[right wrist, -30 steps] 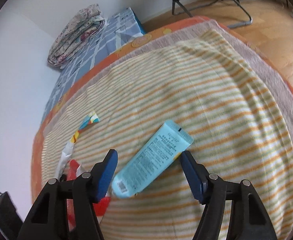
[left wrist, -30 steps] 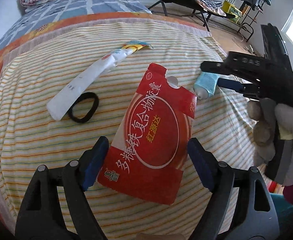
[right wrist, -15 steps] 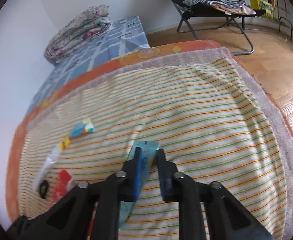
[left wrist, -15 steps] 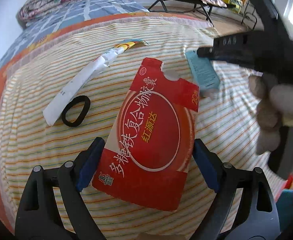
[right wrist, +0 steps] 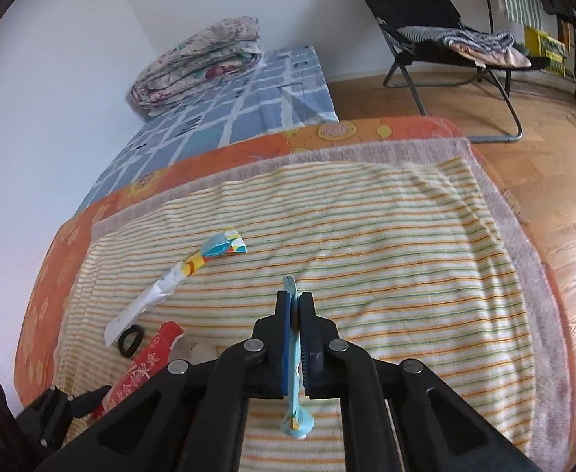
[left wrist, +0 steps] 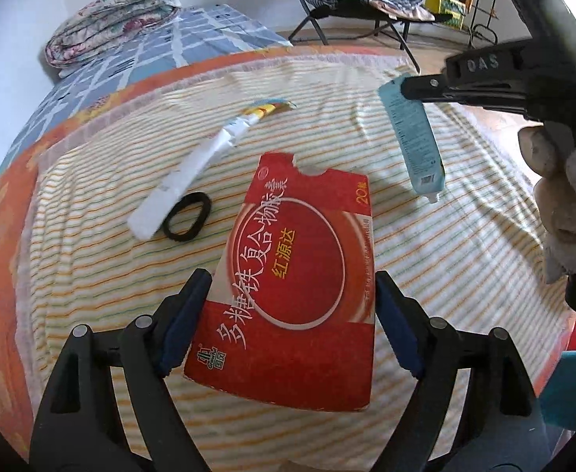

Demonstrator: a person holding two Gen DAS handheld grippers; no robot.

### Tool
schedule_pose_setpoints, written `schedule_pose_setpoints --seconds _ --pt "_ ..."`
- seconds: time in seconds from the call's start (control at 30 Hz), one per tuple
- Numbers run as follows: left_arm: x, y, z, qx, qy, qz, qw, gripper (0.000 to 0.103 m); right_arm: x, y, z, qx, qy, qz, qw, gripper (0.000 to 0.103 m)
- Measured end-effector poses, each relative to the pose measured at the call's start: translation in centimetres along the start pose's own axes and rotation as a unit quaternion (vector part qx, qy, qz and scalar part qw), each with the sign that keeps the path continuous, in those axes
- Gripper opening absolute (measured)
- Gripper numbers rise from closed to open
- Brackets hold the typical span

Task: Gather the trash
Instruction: 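Carry the red box and blue tube over the blue basket and release both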

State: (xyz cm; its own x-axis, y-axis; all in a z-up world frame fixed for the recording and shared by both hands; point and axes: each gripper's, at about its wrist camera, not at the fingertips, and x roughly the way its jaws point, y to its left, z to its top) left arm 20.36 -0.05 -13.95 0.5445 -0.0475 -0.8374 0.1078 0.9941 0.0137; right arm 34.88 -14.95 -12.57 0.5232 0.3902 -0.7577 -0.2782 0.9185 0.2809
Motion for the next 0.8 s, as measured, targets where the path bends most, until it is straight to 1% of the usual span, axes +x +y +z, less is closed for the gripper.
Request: schedule_pose_setpoints --seconds 0.17,0.4,0.6,0.8 --pt "-2.4 0.9 -0.7 -0.021 -0.003 -0.013 0.9997 0.082 -2.7 0.3 -0.3 -0.017 -0.014 -0.005 1.0 0.002" --pt "-6.2 1.9 -2.1 -0.056 -0.004 -0.035 0.9978 0.082 -6.6 1.7 -1.5 -0.056 -0.03 -0.007 0.998 0.002" --pt "-10.2 1.1 -3.6 -0.046 -0.019 -0.038 0.998 0.082 -10.9 2.6 -3.0 -0.076 -0.051 0.0 0.996 0.002" --pt "-14.0 -0.2 -6.2 -0.039 -0.024 -0.047 0.9979 0.082 -14.6 3.2 -5.2 -0.088 -0.06 0.015 0.994 0.002"
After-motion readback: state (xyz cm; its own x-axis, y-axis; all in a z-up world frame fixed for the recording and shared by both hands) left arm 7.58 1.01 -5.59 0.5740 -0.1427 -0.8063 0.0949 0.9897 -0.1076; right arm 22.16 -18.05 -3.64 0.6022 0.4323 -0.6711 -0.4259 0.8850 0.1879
